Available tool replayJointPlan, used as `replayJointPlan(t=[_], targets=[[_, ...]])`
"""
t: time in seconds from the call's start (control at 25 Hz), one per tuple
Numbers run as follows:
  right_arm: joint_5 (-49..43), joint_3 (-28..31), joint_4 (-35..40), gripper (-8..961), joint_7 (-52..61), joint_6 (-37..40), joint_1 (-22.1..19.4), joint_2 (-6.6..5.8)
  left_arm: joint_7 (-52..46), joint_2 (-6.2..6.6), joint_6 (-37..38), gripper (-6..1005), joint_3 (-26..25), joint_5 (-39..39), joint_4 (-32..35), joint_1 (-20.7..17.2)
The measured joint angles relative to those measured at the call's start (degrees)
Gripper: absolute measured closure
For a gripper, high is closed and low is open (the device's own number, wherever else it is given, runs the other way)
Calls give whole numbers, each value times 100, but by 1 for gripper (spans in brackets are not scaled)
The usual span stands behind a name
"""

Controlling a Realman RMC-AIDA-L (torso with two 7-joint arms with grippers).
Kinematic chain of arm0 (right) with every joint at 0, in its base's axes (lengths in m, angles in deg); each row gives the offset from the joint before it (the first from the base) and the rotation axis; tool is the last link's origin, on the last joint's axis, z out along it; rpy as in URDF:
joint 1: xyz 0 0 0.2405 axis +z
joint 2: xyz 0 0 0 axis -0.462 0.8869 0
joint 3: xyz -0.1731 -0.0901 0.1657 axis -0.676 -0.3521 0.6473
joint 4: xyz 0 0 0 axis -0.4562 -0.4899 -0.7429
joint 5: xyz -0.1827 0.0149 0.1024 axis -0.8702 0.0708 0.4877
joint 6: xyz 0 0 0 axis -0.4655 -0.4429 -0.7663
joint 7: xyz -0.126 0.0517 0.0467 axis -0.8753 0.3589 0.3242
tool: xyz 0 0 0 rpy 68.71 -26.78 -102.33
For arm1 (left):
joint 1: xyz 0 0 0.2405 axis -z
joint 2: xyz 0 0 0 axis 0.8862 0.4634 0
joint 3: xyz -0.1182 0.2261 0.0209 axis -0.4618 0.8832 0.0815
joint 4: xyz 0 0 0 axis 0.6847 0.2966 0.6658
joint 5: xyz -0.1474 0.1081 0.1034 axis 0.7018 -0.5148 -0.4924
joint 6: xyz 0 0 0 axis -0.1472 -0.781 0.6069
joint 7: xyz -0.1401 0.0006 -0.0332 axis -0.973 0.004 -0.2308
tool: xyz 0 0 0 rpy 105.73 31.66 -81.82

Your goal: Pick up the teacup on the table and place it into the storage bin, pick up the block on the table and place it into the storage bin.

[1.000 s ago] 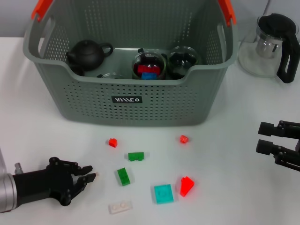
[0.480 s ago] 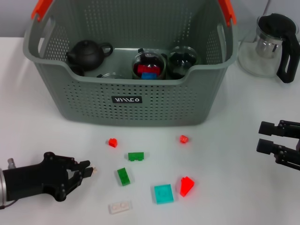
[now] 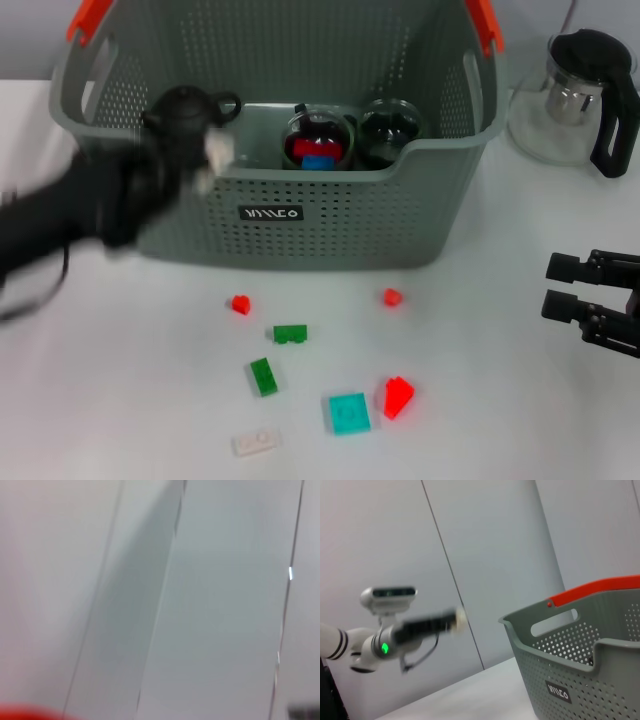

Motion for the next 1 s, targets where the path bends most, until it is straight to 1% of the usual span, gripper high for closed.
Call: replayJointPlan(t=[0.04,0.08,0.16,0.2,0.28,0.32,0.36,0.4,0.48,0.52,0.6,0.64,0.72,0.8,0.84,0.92,1.0], targets=[[0,0,1,457,0,0,2,4,-549,-50,-118,886,-15,528,92,290],[0,1,1,457,0,0,5,6,-549,-50,-118,886,-15,528,92,290],[0,1,1,457,0,1,7,8,-1152,-40,-467,885,13,823,281,602],[0,0,1,457,0,3,8,8,-1479,0,-704,885,64,877,430,804],[0,6,2,458,-1,7,17,7,-2111,134,-1261,885,345,796,709,1113],[0,14,4,458,-2,10,19,6,-2111,134,-1261,885,345,796,709,1113],[0,19,4,458,-3,11,22,7,-2921,381,-1900,885,1019,562,971,1396],[0,26,6,458,-3,10,23,7,-3326,517,-2199,885,1442,382,1121,1544],[0,30,8,458,-4,-1,25,8,-3909,646,-2563,885,2024,-122,1452,1762],[0,32,8,458,-4,-4,26,10,-4171,662,-2706,885,2297,-462,1669,1863],[0,33,9,457,-5,-8,30,13,-4638,623,-3017,885,2800,-1115,2105,1982],[0,33,8,457,-5,-8,34,17,-4924,586,-3207,885,3156,-1520,2317,2044],[0,36,9,457,-6,-9,34,23,-5458,550,-3482,873,3738,-2116,2488,2174],[0,28,9,457,-6,-9,34,29,-5995,527,-3699,860,4116,-2623,2442,2325],[0,16,9,458,-7,-9,35,31,-6138,499,-3768,854,4208,-2756,2399,2375],[0,6,8,458,-7,-9,40,31,-6285,345,-4035,842,4317,-3035,2361,2436],[0,5,8,458,-8,-10,40,31,-6274,216,-4182,830,4333,-3130,2421,2417]])
